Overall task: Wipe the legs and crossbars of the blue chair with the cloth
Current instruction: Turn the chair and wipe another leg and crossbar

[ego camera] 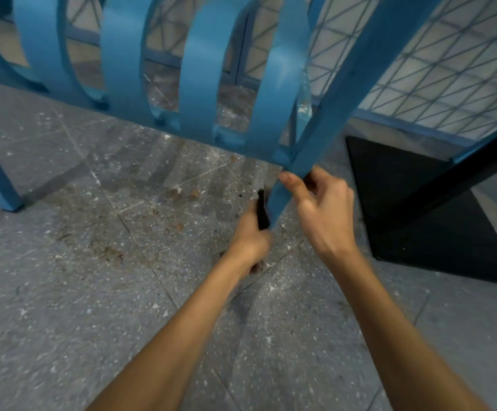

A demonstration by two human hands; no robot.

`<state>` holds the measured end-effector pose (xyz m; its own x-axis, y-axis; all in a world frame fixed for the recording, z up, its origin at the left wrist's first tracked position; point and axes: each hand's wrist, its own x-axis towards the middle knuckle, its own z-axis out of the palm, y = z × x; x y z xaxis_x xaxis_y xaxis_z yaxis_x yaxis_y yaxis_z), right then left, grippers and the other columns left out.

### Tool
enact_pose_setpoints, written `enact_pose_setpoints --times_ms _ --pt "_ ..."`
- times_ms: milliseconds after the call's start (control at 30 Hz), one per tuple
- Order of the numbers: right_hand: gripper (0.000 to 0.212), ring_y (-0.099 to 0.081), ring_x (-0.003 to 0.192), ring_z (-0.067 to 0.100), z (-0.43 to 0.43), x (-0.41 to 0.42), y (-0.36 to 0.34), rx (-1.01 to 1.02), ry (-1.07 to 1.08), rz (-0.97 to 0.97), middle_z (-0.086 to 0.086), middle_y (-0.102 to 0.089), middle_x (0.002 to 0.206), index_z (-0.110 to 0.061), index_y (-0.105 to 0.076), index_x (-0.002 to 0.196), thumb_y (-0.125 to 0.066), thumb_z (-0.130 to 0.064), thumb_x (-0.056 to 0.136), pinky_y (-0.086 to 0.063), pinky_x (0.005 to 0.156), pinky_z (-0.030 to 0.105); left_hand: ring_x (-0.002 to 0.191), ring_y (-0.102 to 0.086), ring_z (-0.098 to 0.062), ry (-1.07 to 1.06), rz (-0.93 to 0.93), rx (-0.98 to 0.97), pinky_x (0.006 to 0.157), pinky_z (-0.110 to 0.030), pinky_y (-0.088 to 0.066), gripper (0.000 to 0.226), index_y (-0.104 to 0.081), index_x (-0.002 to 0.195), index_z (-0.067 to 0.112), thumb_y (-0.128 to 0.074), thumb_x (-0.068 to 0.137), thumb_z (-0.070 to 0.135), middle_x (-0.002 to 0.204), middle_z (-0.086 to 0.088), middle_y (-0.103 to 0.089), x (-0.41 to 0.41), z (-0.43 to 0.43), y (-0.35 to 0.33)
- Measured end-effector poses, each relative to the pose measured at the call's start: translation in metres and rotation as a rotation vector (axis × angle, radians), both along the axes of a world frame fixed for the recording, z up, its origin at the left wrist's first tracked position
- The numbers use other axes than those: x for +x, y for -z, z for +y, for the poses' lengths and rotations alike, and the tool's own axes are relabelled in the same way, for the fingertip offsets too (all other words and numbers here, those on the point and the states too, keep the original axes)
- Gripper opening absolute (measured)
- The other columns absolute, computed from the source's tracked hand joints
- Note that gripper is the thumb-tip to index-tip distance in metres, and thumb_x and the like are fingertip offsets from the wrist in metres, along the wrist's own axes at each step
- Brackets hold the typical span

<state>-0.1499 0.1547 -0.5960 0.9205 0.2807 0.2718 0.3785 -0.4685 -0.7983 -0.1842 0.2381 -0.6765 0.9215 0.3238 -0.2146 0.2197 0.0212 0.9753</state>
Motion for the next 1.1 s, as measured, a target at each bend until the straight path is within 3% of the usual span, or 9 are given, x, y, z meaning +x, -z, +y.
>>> enact_pose_setpoints --times_ms 67,133,267,400,567,767,867,967,1100 --pt "0.018 -0.065 0.072 0.010 0.007 0.001 -0.002 -0.048 -0.027 -0.048 0.001 -0.073 0.080 -0.012 -0.071 0.098 -0.065 -0.027 0.089 -0.051 0.066 0.024 0.097 -0.061 -0.037 -0.082 -0.118 -0.022 0.053 -0.032 -0.051 0.043 -0.045 0.122 0.022 -0.042 0.090 -0.006 0.099 -0.011 -0.064 0.005 0.004 -0.026" --pt "0.022 -0.065 0.075 0.008 0.014 0.002 -0.005 -0.097 -0.087 -0.084 0.000 -0.073 0.083 -0.010 -0.072 0.102 -0.065 -0.027 0.089 -0.048 0.066 0.017 0.103 -0.060 -0.037 -0.196 -0.268 -0.061 0.078 -0.045 -0.053 0.042 -0.046 0.120 0.016 -0.044 0.087 -0.011 0.104 -0.021 -0.062 0.008 0.002 -0.035" --pt "0.026 -0.051 0.074 0.004 0.019 0.007 -0.013 -0.303 -0.251 -0.119 -0.003 -0.060 0.076 -0.003 -0.070 0.101 -0.061 -0.025 0.093 -0.033 0.062 0.018 0.116 -0.052 0.001 -0.377 -0.476 -0.144 0.097 -0.017 -0.041 0.060 -0.038 0.128 0.012 -0.042 0.082 -0.027 0.125 0.002 -0.051 0.005 -0.006 0.007" --pt "0.022 -0.062 0.106 0.025 0.012 0.022 -0.023 -0.513 -0.501 -0.097 0.011 -0.068 0.109 -0.001 -0.061 0.112 -0.054 -0.012 0.095 -0.043 0.085 0.030 0.113 -0.057 -0.004 -0.298 -0.145 -0.150 0.099 -0.025 -0.046 0.058 -0.044 0.129 0.006 -0.047 0.081 -0.026 0.124 -0.004 -0.058 -0.017 0.007 0.058" --pt "0.046 -0.058 0.117 0.012 -0.014 0.033 -0.012 -0.611 -0.563 0.017 0.003 -0.062 0.128 -0.016 -0.049 0.138 -0.054 -0.007 0.093 -0.044 0.097 0.019 0.115 -0.055 -0.029 -0.279 0.258 0.015 0.097 -0.041 -0.048 0.069 -0.039 0.136 0.024 -0.040 0.080 -0.018 0.127 -0.001 -0.056 -0.032 0.007 0.058" --pt "0.035 -0.063 0.106 0.008 -0.032 -0.014 0.062 0.095 -0.377 0.988 -0.007 -0.065 0.123 -0.035 -0.057 0.126 -0.049 -0.046 0.094 -0.053 0.078 0.026 0.135 -0.031 -0.013 -0.285 0.142 0.061 0.115 -0.031 -0.025 0.075 -0.010 0.152 0.025 -0.050 0.091 0.007 0.145 0.008 -0.026 -0.050 -0.044 -0.007" --pt "0.044 -0.069 0.101 0.017 -0.038 -0.025 0.076 0.502 -0.337 1.373 0.005 -0.071 0.114 -0.022 -0.069 0.117 -0.042 -0.048 0.094 -0.056 0.078 0.029 0.117 -0.050 -0.006 -0.044 0.160 0.014 0.103 -0.028 -0.042 0.080 -0.014 0.150 0.030 -0.055 0.086 0.007 0.135 0.007 -0.045 -0.049 -0.043 -0.019" --pt "0.049 -0.072 0.087 0.027 -0.054 -0.023 0.085 0.833 -0.211 1.473 0.017 -0.072 0.104 -0.008 -0.076 0.099 -0.041 -0.041 0.093 -0.058 0.076 0.038 0.092 -0.063 0.006 0.139 0.191 -0.045 0.076 -0.009 -0.049 0.051 -0.051 0.131 0.025 -0.054 0.088 -0.003 0.106 0.011 -0.067 -0.056 -0.015 -0.032" --pt "0.050 -0.067 0.094 0.031 -0.049 -0.007 0.081 1.034 -0.215 1.227 0.016 -0.069 0.108 -0.007 -0.075 0.103 -0.037 -0.038 0.095 -0.055 0.075 0.037 0.096 -0.067 -0.006 -0.093 0.151 0.168 0.081 -0.022 -0.052 0.021 -0.073 0.097 0.021 -0.054 0.093 0.013 0.096 0.010 -0.074 -0.056 0.045 -0.056"
